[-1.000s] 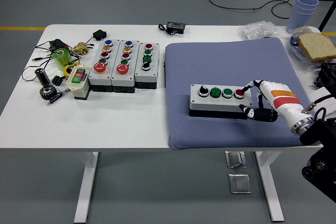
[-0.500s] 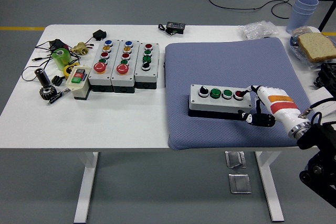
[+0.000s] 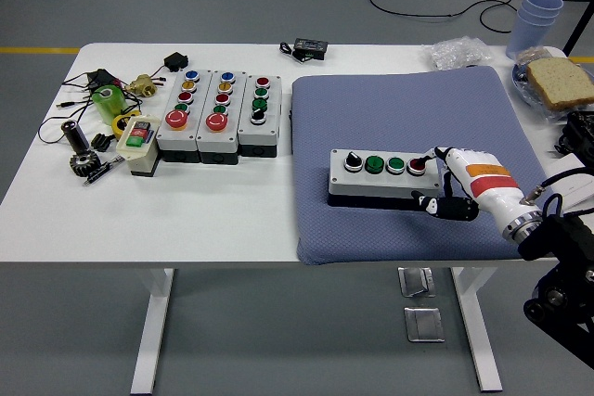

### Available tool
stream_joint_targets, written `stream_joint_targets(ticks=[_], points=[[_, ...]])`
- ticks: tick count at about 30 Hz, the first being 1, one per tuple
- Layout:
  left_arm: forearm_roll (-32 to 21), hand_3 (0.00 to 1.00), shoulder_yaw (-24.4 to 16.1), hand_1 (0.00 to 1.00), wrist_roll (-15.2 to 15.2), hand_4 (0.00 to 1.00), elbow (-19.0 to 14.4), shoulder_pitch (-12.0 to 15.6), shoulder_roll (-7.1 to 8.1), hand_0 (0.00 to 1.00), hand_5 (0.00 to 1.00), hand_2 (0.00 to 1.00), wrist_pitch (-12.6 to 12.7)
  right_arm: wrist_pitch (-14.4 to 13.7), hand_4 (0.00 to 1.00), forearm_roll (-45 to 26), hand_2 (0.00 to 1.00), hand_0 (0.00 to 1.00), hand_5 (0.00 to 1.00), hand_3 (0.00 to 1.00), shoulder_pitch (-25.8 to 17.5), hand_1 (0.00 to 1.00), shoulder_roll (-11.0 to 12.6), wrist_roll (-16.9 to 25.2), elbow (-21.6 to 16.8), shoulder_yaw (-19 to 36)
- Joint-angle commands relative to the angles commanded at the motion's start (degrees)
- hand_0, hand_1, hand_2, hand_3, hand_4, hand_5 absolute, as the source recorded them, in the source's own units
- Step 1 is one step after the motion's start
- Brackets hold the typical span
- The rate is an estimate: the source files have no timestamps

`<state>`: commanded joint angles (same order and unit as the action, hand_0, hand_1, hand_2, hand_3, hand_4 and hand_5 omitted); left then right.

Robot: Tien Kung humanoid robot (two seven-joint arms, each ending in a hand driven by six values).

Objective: Pick up the button,place it on the desk,press the button,press the button

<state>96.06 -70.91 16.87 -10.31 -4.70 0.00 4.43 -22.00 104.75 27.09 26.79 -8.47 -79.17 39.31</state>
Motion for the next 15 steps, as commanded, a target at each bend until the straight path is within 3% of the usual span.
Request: stream_joint_targets(ticks=[10,15], points=[[-0.2,0.565,-0.2,0.624,0.0,0.307,0.0,-0.2,0.00,0.643,0.861,0.612,0.1,-0.2,0.762,0.6,0.178,0.124,0.340,0.640,2.6,0.002,-2.8,0.3,1.3,-2.3],[-0.2,0.565,-0.2,0.624,0.0,0.308,0.0,-0.2,0.00,0.643,0.860,0.611,0.2,0.1,0.761,0.7,0.180,0.126,0.340,0.642,2.7,0.002,-2.6,0.6,2.2,-3.0]])
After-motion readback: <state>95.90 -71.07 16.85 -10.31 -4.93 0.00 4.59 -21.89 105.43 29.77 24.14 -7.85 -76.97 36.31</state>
